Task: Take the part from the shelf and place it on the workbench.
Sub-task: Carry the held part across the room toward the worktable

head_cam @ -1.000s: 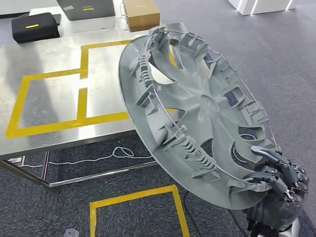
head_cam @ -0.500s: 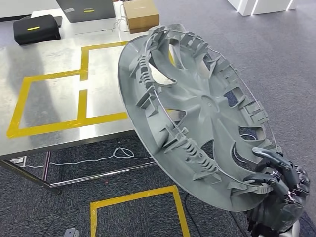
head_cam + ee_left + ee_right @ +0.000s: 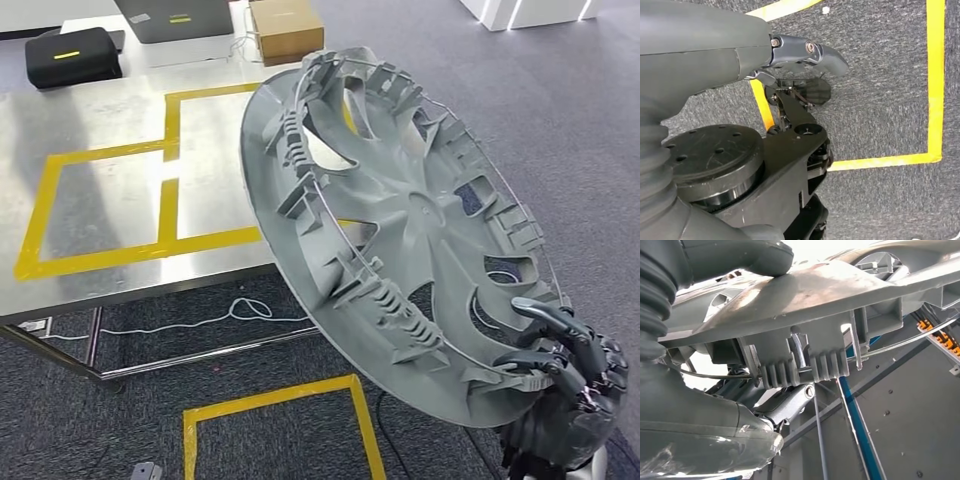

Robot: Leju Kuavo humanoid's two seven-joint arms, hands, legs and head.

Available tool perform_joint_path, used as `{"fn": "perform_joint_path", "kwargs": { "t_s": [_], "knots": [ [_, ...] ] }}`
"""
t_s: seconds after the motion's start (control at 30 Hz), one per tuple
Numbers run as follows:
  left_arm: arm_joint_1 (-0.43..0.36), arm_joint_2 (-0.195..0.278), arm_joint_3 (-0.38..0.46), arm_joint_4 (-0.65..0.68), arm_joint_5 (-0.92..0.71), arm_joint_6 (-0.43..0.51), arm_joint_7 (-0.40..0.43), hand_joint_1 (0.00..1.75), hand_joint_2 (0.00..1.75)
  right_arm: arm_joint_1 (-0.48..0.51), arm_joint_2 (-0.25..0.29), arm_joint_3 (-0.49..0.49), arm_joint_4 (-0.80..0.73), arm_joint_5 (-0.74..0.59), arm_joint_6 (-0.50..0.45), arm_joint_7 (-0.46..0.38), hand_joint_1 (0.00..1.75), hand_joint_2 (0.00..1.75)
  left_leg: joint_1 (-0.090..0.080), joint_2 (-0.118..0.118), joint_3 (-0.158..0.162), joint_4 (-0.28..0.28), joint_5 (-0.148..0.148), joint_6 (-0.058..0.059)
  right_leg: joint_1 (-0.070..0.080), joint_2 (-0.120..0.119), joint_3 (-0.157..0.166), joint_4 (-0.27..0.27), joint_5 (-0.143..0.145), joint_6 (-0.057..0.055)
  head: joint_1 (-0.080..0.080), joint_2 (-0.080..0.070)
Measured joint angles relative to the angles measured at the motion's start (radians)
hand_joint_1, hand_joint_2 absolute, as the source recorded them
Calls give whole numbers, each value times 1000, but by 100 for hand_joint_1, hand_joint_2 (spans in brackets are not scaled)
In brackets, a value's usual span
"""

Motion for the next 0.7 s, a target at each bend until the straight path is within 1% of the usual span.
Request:
{"fn": "perform_joint_path", "kwargs": {
  "t_s": [0.03, 0.07, 0.13, 0.17, 0.2, 0.23, 0.27, 0.3, 0.33, 0.37, 0.4, 0.43, 0.47, 0.5, 0.53, 0.57, 0.6, 0.63, 0.67, 0.7],
  "knots": [
    [0, -1, 0, 0, -2, 0, 0, 0, 175, 0, 0, -1, -1, 0, 0, 0, 175, 175, 4, 2, 10, -12, 4, 3, 1, -2, -8, 21, -13, 3, 2, 0],
    [-1, -2, 0, 0, -4, 0, -1, 0, 175, 1, 0, -2, -2, 0, 0, -1, 175, 175, 8, 3, 18, -21, 7, 4, 1, -3, -27, 61, -34, 6, 6, 0],
    [-2, -2, 0, 0, -6, 0, -1, 0, 175, 1, 0, -4, -3, -1, 0, -3, 175, 175, 8, 5, 23, -23, 4, 5, -2, -5, -96, 190, -90, 14, 10, 0],
    [-2, -2, 0, 0, -7, 0, -1, 0, 175, 2, 0, -4, -4, -1, -1, -3, 175, 175, 9, 5, 25, -23, 2, 3, -5, -5, -126, 239, -103, 18, 10, 0],
    [-1, -3, 0, 0, -7, 0, -1, 0, 175, 4, 0, -5, -4, -1, 0, -2, 175, 175, 10, 4, 27, -22, -2, 0, -8, -6, -141, 258, -98, 23, 10, 0],
    [-1, -3, 0, 0, -7, 0, -1, 0, 175, 6, 0, -6, -4, -1, 0, -2, 175, 175, 13, 4, 30, -20, -6, -5, -11, -6, -134, 233, -72, 27, 10, 0],
    [0, -4, 0, 0, -7, 0, -1, 0, 175, 7, 0, -6, -4, -1, 0, -2, 175, 175, 16, 3, 33, -16, -11, -12, -15, -7, -108, 175, -34, 33, 10, 0],
    [0, -4, 0, 0, -8, 0, -1, 0, 175, 7, 0, -7, -4, -1, 0, -2, 175, 175, 19, 2, 35, -10, -19, -20, -18, -7, -77, 111, -4, 39, 11, 0],
    [-1, -2, 0, 0, -8, 0, -1, 0, 175, 7, 1, -7, -4, -1, -1, -2, 175, 175, 20, 1, 36, 0, -27, -29, -20, -4, -50, 58, 16, 39, 13, 0],
    [-1, -1, 0, 0, -8, 0, -1, 0, 175, 7, 1, -7, -5, -2, -1, -3, 175, 175, 19, 1, 35, 7, -34, -36, -22, -1, -34, 27, 22, 33, 13, 0],
    [-1, 1, 0, 0, -8, 0, -1, 0, 175, 8, 1, -8, -5, -2, 0, -2, 175, 175, 17, 0, 34, 11, -38, -42, -21, 3, -29, 19, 18, 22, 12, 0],
    [-2, 2, 0, 0, -8, 0, -1, 0, 175, 9, 2, -10, -6, -2, 0, -2, 175, 175, 17, 0, 34, 12, -39, -45, -19, 5, -30, 21, 16, 8, 11, 0],
    [-1, 2, 0, 0, -8, 0, -1, 0, 175, 10, 2, -11, -6, -2, 0, -1, 175, 175, 18, 0, 34, 11, -40, -47, -18, 6, -31, 24, 13, -3, 8, 0],
    [-2, 1, 0, 0, -8, 0, -1, 0, 175, 10, 2, -13, -6, -2, 0, -1, 175, 175, 19, 2, 33, 16, -45, -50, -18, 6, -30, 25, 11, -11, 5, 0],
    [-2, 1, 0, 0, -8, 0, -1, 0, 175, 11, 3, -14, -6, -1, 0, -1, 175, 175, 20, 4, 23, 37, -58, -53, -18, 5, -28, 25, 10, -18, 4, 0],
    [-3, 0, -1, 0, -8, 0, -1, 0, 175, 11, 3, -15, -6, -1, 0, -1, 175, 175, 20, 6, 3, 76, -78, -56, -18, 4, -25, 24, 8, -24, 2, 0],
    [-4, -1, -1, 0, -8, 0, -1, 0, 175, 10, 4, -16, -6, 0, 0, -1, 175, 175, 20, 8, -32, 140, -106, -58, -17, 2, -23, 23, 6, -29, 1, 0],
    [-4, -1, -1, 0, -8, 0, -1, 0, 175, 11, 4, -16, -6, -1, 0, -2, 175, 175, 20, 8, -75, 213, -132, -58, -15, 2, -21, 23, 4, -32, 0, 0],
    [-4, -1, -1, 0, -8, 0, -1, 0, 175, 11, 4, -16, -6, -1, 0, -2, 175, 175, 20, 8, -114, 273, -146, -57, -14, 1, -20, 23, 1, -34, 0, 0],
    [-3, -1, -1, 0, -8, 0, -1, 0, 175, 11, 4, -16, -6, -1, 0, -2, 175, 175, 20, 8, -141, 307, -143, -55, -12, 2, -16, 23, -3, -36, 0, 0]
  ]
}}
